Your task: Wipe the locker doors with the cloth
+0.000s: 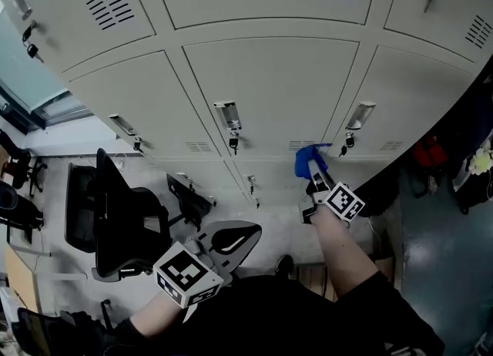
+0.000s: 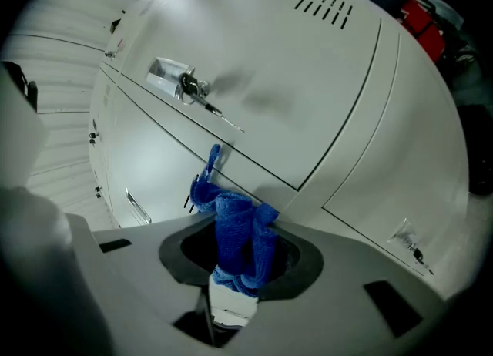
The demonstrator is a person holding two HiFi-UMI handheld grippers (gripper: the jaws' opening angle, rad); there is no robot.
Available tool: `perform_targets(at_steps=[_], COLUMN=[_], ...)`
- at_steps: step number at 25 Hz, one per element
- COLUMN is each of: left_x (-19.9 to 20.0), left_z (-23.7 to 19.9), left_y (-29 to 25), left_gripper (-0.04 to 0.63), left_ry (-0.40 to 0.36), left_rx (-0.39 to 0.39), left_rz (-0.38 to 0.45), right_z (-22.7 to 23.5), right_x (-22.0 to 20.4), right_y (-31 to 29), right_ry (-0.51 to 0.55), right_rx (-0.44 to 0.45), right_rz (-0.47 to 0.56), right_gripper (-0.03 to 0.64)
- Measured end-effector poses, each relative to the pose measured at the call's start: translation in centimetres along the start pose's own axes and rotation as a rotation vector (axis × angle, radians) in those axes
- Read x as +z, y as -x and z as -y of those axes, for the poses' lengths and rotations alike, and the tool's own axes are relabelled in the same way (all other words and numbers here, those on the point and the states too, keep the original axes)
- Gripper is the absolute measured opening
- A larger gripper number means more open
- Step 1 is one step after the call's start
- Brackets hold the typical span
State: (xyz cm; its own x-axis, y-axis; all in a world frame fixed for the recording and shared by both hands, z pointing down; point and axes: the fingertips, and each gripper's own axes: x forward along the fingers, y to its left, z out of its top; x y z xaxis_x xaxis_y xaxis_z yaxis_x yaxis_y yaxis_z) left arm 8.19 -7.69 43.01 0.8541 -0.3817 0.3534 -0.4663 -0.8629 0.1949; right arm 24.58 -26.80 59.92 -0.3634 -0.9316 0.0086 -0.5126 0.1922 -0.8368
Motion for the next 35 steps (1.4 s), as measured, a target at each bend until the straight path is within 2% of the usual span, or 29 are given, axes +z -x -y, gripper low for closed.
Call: perform_targets(at_steps=[6, 11, 15, 20, 26, 35], left_x=[0.3, 0.8, 0.9, 0.8, -1.1, -4.8], left_z=[2.3, 2.9, 3.1, 2.6, 2.2, -0.8], left_y=[-2.6, -1.9, -0.1, 3.2, 8.6, 15.0], left_gripper=[0.008, 0.008, 0.008, 0.008, 0.008, 0.008], left_ry=[-0.017, -0.032, -0.059, -0.083, -0.086, -0.058], left_rx=[-0.024, -0.018, -0.052, -0.113, -0.192, -0.183], left_rz=[-0.009, 0.001, 0.023, 0.061, 0.083, 0.137], right_z=[-1.1, -5.9, -10.5, -16.6, -24.0, -32.4], right_x=[-0.5, -1.5, -2.2, -3.8, -8.6, -17.8], right_y=[0.1, 2.1, 4.2, 6.9, 9.4, 11.0], right_ry=[-0.009, -0.03, 0.044, 0.11, 0.358, 0.742], right_rx=[0.049, 0.142, 0.205, 0.213, 0.225, 0.254], right_rz=[-0.046, -0.07, -0.079, -0.044, -0.063, -0.166], right_gripper=[0.103, 0.103, 0.103, 0.103, 0.103, 0.103])
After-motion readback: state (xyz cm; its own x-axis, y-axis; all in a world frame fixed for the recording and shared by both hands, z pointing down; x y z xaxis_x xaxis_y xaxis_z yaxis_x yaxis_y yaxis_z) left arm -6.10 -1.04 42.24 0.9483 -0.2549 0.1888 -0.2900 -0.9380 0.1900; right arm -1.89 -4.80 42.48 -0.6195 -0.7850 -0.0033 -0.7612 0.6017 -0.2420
